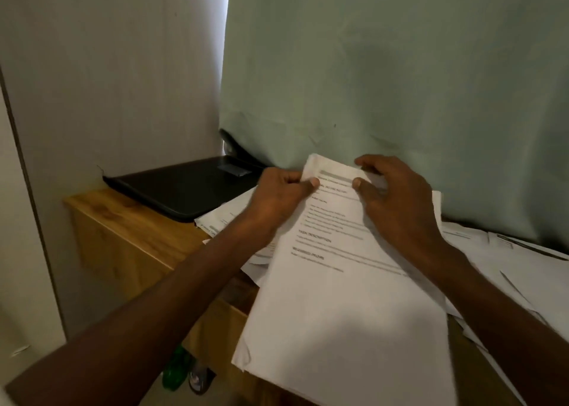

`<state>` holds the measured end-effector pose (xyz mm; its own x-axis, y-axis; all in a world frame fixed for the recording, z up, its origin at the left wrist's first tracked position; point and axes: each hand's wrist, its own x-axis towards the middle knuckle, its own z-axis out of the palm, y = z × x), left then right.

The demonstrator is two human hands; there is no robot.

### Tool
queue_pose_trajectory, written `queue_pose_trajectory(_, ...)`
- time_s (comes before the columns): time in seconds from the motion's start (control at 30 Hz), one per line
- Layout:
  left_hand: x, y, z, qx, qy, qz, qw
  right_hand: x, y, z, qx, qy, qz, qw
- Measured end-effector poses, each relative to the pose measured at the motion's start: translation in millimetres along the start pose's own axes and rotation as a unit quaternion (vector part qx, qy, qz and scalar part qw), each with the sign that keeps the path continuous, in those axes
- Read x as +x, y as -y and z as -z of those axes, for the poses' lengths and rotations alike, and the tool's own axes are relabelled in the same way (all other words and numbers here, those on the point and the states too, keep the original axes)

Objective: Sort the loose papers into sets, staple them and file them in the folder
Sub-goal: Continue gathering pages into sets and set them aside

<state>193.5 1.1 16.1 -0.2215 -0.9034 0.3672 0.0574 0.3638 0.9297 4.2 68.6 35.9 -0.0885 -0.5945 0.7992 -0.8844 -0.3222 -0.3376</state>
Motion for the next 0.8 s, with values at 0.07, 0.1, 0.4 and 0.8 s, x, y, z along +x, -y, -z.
queue_pose_trajectory(0.07,8,-3,26,0.035,-0.056,-0.008,0.998,0,6,1,-0.039,-0.078,0.028,0.996)
queue_pose_trajectory(0.1,11,-3,40,0.057,-0.078,-0.001,0.995,-1,7,1,-0.051,-0.121,0.032,0.991)
queue_pose_trajectory(0.4,19,43,173,0.049,-0.223,0.160,0.960,-21,10,-63,0.152,0.009,-0.188,0.970)
queue_pose_trajectory(0.8,26,64,278,-0.029,-0.366,0.197,0.909,-34,73,-161,0.006,0.457,0.019,0.889)
